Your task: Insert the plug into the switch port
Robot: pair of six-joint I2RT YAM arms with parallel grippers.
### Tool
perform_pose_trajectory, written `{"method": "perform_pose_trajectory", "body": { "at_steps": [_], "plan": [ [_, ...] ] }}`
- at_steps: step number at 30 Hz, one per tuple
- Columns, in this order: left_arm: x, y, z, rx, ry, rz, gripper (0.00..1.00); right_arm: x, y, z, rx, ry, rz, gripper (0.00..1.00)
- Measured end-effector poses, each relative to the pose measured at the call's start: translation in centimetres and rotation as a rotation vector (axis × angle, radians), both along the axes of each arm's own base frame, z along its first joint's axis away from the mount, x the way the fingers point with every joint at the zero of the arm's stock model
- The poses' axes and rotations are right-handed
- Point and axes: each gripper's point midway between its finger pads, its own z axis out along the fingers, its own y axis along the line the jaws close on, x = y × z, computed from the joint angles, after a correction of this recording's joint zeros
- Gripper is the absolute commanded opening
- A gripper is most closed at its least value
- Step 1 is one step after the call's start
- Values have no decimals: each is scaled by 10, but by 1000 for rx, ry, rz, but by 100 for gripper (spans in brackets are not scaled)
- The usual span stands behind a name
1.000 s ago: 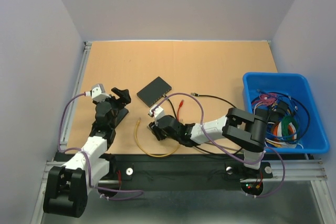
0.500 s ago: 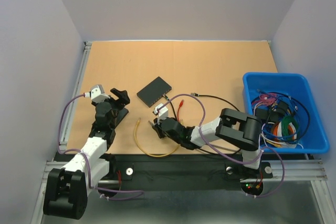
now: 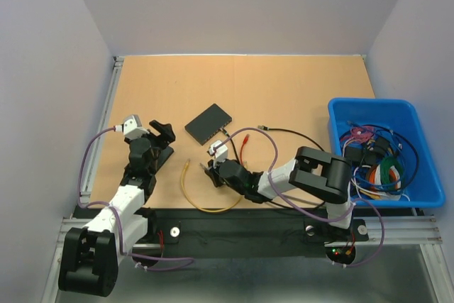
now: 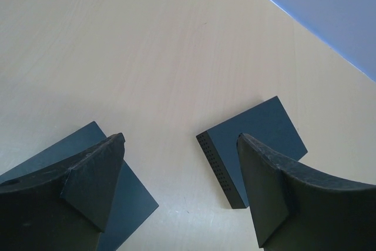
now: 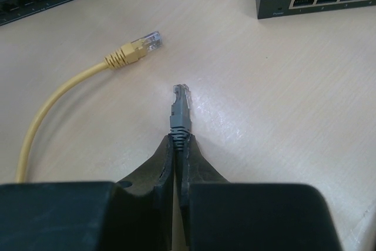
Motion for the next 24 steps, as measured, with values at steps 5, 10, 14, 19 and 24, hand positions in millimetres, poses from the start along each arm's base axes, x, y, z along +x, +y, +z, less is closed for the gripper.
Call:
{"method": "perform_pose_trajectory", "body": {
  "at_steps": [5,10,14,19,24],
  "plan": [
    [-1,-14,1,-10,-3,-82,78,-5,-14,0,-18,12,-5,0],
    [-8,-50,16,-41,-51,-277,78,-18,-40,29,-19,19,-2,0],
    [-22,-75,53,-67,-173,-421,79,-19,-39,84,96,-26,6,0],
    [-51,-106,103,-95,-354,-599,79,-16,-41,127,192,-58,26,0],
    [-73,-125,114,-134,-435,-735,78,-2,-51,156,276,-58,28,0]
  ]
}}
